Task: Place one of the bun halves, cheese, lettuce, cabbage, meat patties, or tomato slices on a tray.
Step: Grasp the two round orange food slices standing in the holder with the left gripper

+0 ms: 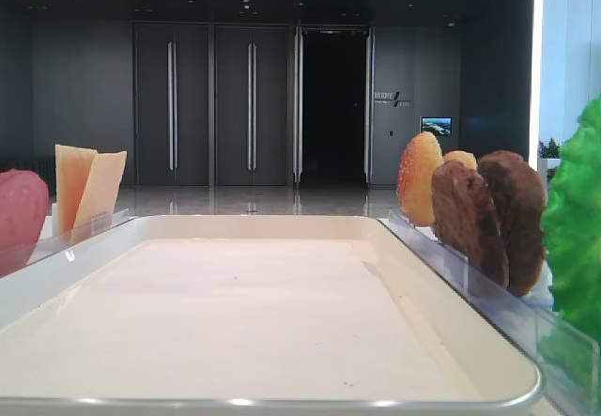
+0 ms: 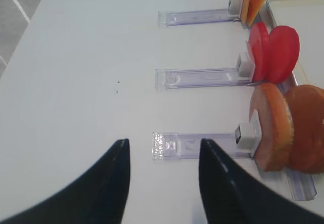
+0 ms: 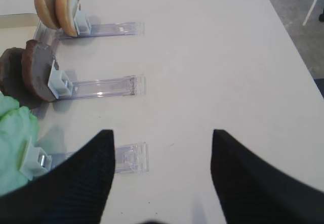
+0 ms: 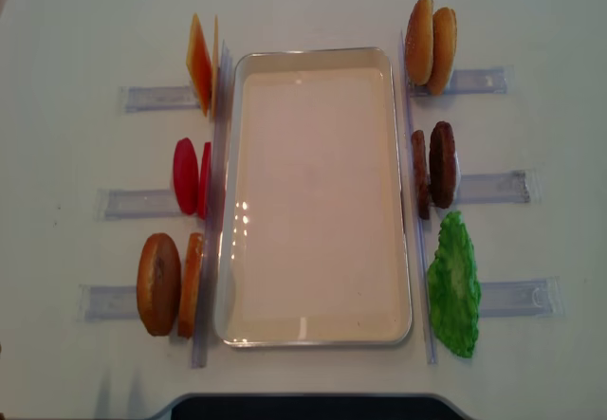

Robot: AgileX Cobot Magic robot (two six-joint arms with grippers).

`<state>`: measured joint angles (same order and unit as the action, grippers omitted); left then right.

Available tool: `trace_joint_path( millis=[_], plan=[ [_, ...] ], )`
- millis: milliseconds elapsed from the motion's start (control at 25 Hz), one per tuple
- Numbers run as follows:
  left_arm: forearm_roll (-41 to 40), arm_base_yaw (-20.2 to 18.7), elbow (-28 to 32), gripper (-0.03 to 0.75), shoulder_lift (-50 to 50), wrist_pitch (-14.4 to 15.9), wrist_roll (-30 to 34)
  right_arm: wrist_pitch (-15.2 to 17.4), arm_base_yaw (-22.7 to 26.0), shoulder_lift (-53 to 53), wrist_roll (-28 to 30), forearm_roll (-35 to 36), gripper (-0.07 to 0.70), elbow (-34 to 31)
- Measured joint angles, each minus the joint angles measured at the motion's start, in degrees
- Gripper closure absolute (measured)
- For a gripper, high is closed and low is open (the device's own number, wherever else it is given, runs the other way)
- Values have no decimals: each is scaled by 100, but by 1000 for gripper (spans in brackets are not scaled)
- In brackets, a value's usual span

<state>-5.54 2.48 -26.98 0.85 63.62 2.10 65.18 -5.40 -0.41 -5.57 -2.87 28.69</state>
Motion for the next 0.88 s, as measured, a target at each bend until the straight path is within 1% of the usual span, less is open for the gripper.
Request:
trace_joint_path(
  millis=[160,320,400,600,880],
  plan=[
    [-5,0,0,370,0,6,0,0,0,0,0,0,202,0],
    [-6,0,-95,370,-24,138,0,0,0,0,0,0,202,0],
    [36,0,-161,370,-194,178,0,0,0,0,0,0,202,0],
    [235,0,-466,370,-1140,328,-268,0,0,0,0,0,202,0],
    [365,0,-1290,370,-3115,395,-516,0,0,0,0,0,202,0]
  ],
)
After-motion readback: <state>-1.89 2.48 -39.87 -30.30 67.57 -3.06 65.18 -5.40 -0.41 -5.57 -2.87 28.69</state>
